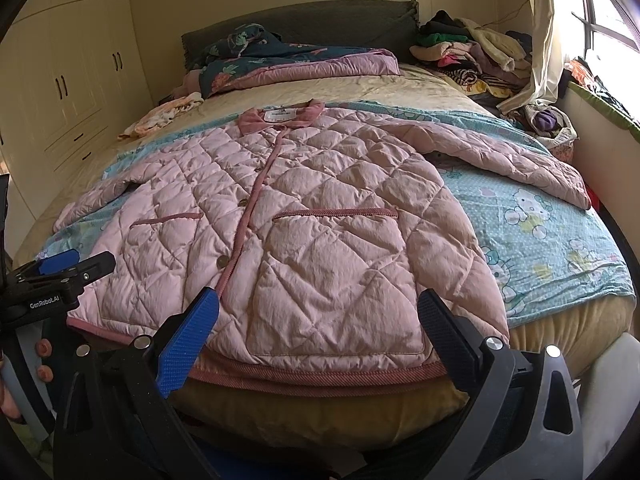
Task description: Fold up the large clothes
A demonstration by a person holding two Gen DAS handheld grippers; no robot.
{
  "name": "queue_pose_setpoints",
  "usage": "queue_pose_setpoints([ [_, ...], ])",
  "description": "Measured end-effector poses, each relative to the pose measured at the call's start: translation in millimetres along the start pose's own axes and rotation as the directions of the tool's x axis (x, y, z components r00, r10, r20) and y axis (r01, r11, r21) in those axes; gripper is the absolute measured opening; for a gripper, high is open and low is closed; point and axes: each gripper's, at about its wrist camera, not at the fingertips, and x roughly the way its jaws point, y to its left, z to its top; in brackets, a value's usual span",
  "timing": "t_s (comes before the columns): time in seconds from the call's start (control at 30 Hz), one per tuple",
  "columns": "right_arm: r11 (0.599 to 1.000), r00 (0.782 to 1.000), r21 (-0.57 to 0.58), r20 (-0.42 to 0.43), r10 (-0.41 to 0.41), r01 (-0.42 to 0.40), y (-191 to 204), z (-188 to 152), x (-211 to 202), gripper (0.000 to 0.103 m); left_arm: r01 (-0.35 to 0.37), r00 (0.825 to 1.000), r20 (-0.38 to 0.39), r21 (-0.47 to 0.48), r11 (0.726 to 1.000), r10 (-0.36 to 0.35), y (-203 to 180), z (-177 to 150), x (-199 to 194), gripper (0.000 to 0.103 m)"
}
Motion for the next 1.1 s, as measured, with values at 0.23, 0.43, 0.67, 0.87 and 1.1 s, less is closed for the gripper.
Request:
queue_pose_setpoints([
  [0.23,1.000,1.000,0.000,0.000,0.000,0.000,0.1,0.2,0.4,0.099,-0.001,1.000,0.001,0.002,1.000,0.001,-0.1,0.1,-0.2,0.095],
  [0.43,1.000,1.000,0.000,-0.001,0.000,0.000,0.1,0.5,0.4,0.099,-0.002,1.000,0.001,0.002,1.000,0.002,-0.3,-0.3,-0.2,0.095],
  [0.67,1.000,1.000,0.004,0.001,-0.001,0.001,-0.4,0.8,0.7,0.099,-0.001,1.000,0.004,0.007,1.000,0.001,-0.5,1.0,-1.0,0.095],
  [0.87,1.000,1.000,-0.004,0.000,-0.008,0.008,-1.4,6.4,2.7,0.099,-0.003,1.000,-0.015,0.015,1.000,0.003,-6.8,10.7,-0.1,0.095],
  [1.1,0.999,1.000,-0.023,0.010,-0.023,0.023,-2.1,28.8,6.3,0.099,-0.009,1.000,-0.010,0.018,1.000,0.009,-7.7,29.5,12.4,0.095],
])
